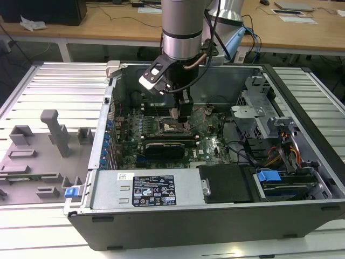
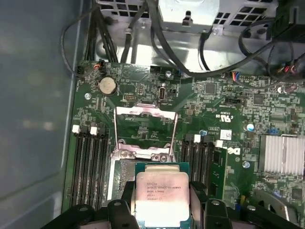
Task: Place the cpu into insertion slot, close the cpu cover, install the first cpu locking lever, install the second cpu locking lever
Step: 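Place the cpu into insertion slot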
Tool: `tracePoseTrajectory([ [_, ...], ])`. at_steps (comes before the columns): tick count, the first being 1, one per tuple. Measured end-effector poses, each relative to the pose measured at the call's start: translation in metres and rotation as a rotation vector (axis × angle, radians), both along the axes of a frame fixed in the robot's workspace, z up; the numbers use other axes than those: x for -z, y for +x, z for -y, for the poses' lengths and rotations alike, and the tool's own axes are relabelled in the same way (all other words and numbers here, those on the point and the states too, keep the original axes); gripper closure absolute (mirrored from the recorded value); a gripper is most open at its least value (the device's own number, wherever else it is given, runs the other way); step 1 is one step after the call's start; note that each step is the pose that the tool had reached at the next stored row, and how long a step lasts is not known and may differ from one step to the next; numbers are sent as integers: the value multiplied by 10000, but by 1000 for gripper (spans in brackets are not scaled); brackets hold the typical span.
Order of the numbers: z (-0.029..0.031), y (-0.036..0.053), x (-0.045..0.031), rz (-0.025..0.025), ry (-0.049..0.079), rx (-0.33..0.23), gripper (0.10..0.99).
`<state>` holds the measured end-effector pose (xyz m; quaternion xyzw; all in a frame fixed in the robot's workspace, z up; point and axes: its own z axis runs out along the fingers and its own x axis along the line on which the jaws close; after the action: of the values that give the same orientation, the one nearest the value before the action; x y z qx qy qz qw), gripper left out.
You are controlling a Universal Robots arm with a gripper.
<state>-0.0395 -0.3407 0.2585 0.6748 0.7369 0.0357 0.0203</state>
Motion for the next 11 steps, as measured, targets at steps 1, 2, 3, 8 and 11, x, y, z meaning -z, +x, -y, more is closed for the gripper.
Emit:
tracePoseTrajectory([
  [1,-14,-9,16,0,1,0,545],
  [2,-31,-18,36,0,1,0,545],
  [3,-47,-27,54,0,1,2,545],
  [8,-98,-58,115,0,2,13,545],
  [11,-104,-74,153,-1,1,29,545],
])
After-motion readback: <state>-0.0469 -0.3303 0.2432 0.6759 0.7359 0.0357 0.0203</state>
